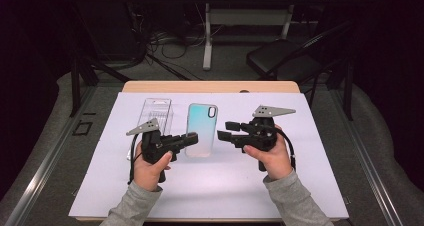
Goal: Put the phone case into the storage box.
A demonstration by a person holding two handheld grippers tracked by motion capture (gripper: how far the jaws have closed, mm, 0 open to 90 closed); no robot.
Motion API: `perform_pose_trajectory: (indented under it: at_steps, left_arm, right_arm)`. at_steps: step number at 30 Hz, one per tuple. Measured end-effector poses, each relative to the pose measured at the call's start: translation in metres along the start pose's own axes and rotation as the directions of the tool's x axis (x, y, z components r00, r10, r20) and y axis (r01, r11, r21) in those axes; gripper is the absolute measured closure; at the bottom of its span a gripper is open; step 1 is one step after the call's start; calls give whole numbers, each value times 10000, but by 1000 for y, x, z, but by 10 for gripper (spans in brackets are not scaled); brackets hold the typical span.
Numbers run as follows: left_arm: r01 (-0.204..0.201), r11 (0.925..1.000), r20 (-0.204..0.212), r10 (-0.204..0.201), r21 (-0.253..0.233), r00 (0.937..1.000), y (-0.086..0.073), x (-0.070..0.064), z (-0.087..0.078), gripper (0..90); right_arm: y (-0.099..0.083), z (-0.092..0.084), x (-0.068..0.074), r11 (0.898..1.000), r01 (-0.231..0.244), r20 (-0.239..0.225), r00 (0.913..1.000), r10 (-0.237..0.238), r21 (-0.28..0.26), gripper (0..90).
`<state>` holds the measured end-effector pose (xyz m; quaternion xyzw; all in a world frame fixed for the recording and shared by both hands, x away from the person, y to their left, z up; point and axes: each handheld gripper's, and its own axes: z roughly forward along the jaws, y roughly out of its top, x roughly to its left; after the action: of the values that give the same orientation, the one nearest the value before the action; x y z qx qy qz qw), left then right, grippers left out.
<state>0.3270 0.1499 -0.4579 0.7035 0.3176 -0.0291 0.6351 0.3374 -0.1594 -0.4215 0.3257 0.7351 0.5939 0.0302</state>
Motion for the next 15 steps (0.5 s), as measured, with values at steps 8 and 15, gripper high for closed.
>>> perform_pose_trajectory:
  at_steps: [8,15]
  left_arm:
    - [54,10000,41,-54,16,10000,-3,0,-1,819]
    - [35,10000,104,-35,18,9999,-5,-2,-1,819]
  right_arm:
    - [-2,0,1,9993,-160,-25,9999,161,325,490]
    - [-5,5,3,9985,-300,-328,9990,315,448,541]
